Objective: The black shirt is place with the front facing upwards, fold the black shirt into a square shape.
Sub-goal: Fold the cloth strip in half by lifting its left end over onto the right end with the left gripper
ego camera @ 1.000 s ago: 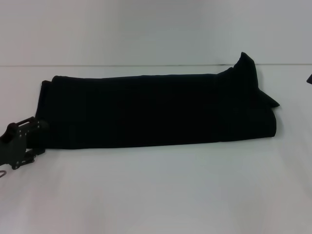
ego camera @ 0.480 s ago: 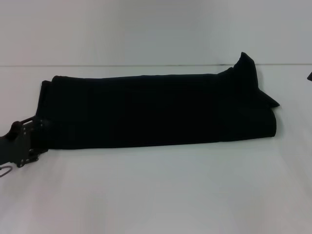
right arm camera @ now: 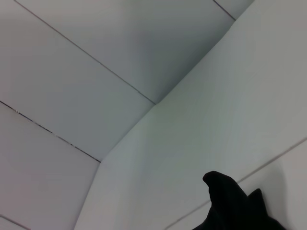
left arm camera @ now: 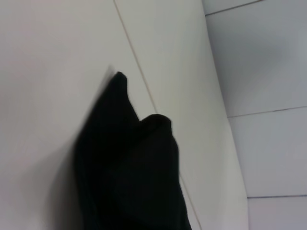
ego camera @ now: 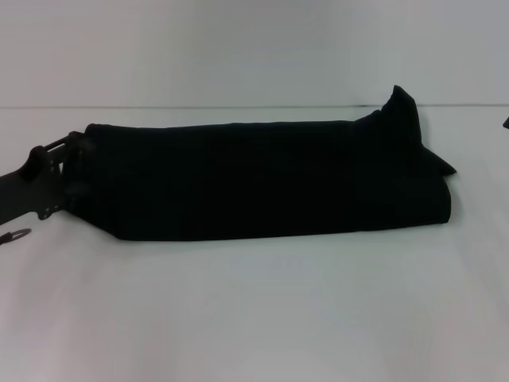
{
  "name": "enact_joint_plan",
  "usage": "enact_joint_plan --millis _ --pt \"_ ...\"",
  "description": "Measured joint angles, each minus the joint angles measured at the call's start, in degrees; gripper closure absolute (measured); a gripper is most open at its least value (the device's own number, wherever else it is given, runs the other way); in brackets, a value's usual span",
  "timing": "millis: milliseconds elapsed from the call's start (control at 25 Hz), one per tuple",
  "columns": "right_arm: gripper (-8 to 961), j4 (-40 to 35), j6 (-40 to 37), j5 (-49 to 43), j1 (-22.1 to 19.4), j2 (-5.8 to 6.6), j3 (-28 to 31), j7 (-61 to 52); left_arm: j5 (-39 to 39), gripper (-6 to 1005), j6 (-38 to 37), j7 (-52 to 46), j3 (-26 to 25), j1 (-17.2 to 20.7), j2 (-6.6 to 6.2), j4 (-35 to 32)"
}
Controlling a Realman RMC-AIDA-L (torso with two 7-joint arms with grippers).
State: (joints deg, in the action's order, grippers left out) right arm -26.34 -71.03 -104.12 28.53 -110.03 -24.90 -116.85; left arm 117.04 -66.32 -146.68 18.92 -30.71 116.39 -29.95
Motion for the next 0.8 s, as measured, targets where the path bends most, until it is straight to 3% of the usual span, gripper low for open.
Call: enact_joint_plan --millis 520,640,800 --pt "100 0.04 -0.24 -0.03 -0.19 -0.06 0.03 0.04 0.36 316 -0.21 -0.14 -0.17 1.2 0.02 0.42" --pt "100 -0.06 -0.21 -0.03 -0.31 -0.07 0.04 0.08 5.37 319 -3.32 -2.65 0.16 1.23 -1.46 0.37" --pt "100 -0.09 -0.11 -0.03 -0.32 -0.06 0.04 0.14 11.38 321 -6.65 -6.48 -2.34 2.89 -2.14 -1.85"
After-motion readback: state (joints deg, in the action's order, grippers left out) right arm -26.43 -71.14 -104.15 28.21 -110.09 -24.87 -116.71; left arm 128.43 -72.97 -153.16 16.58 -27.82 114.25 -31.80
